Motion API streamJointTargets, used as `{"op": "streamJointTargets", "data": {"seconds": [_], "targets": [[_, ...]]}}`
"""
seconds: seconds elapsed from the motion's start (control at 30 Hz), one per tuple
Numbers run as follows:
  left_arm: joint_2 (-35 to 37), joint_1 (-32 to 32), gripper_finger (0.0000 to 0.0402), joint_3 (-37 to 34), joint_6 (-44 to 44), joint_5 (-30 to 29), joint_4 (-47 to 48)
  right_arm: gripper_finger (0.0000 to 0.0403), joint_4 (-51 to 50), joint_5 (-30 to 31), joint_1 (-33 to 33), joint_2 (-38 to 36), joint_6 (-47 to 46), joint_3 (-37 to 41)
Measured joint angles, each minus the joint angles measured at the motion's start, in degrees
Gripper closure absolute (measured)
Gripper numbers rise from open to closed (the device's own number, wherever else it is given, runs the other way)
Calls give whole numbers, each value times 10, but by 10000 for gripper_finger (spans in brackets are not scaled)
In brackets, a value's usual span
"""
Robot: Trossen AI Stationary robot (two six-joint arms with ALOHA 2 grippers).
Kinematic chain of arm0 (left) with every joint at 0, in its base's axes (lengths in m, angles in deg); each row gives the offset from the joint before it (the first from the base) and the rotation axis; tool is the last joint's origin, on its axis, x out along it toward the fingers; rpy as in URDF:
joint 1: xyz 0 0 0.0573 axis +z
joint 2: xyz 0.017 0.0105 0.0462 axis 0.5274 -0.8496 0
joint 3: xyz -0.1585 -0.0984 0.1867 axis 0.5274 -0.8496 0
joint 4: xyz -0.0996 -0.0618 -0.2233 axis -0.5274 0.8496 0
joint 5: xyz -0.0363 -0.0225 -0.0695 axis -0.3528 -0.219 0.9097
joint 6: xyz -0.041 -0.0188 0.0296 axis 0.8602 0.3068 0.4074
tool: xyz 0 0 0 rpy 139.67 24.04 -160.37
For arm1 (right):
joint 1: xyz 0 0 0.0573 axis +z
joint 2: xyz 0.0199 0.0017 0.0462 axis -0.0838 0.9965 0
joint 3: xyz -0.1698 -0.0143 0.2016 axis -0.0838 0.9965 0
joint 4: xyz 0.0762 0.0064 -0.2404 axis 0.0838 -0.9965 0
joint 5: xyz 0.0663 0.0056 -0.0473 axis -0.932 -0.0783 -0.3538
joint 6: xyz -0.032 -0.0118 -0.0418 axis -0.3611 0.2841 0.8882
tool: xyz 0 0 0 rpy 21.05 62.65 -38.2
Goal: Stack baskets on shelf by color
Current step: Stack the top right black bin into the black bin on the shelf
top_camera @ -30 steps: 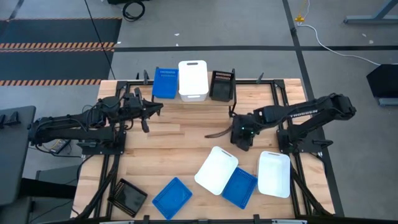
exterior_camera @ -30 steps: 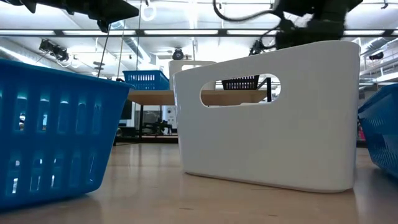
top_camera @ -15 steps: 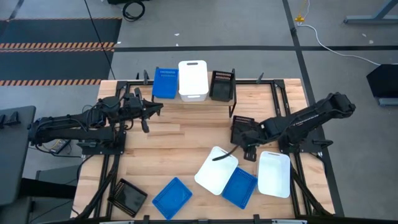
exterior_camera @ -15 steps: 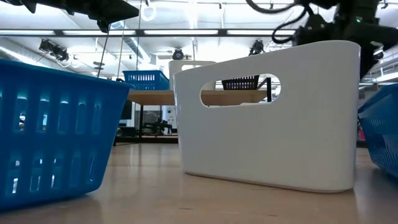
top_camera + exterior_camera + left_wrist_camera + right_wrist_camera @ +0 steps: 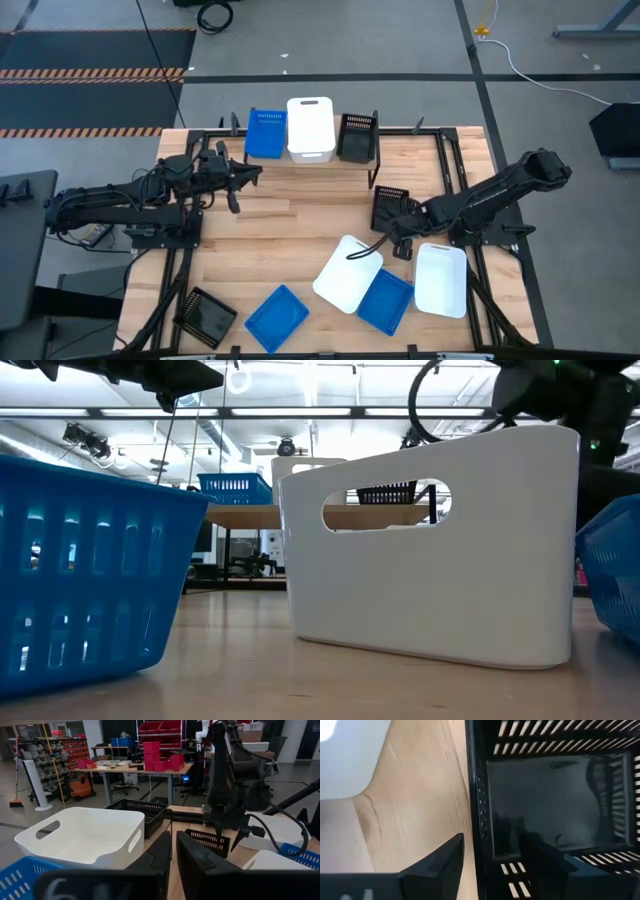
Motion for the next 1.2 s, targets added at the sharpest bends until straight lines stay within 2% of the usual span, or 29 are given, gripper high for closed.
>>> {"op": "streamJointTargets", "data": {"seconds": [0.13,0.33,0.53,0.63,0.8,0.93,1.2], "targets": [[0,0,364,0,0,0,0,265,18,1,0,0,-2,11],[0,0,371,0,0,0,0,386,19,-16,0,0,5,-1],[0,0,365,0,1,0,0,374,3,-37,0,0,2,-26],[0,0,363,0,1,0,0,389,-42,-44,0,0,4,-64],[0,0,369,0,1,0,0,386,-160,-47,0,0,5,-162],[0,0,373,0,0,0,0,389,-232,-22,0,0,12,-255],[0,0,366,0,0,0,0,388,-240,41,-9,0,108,-420]]}}
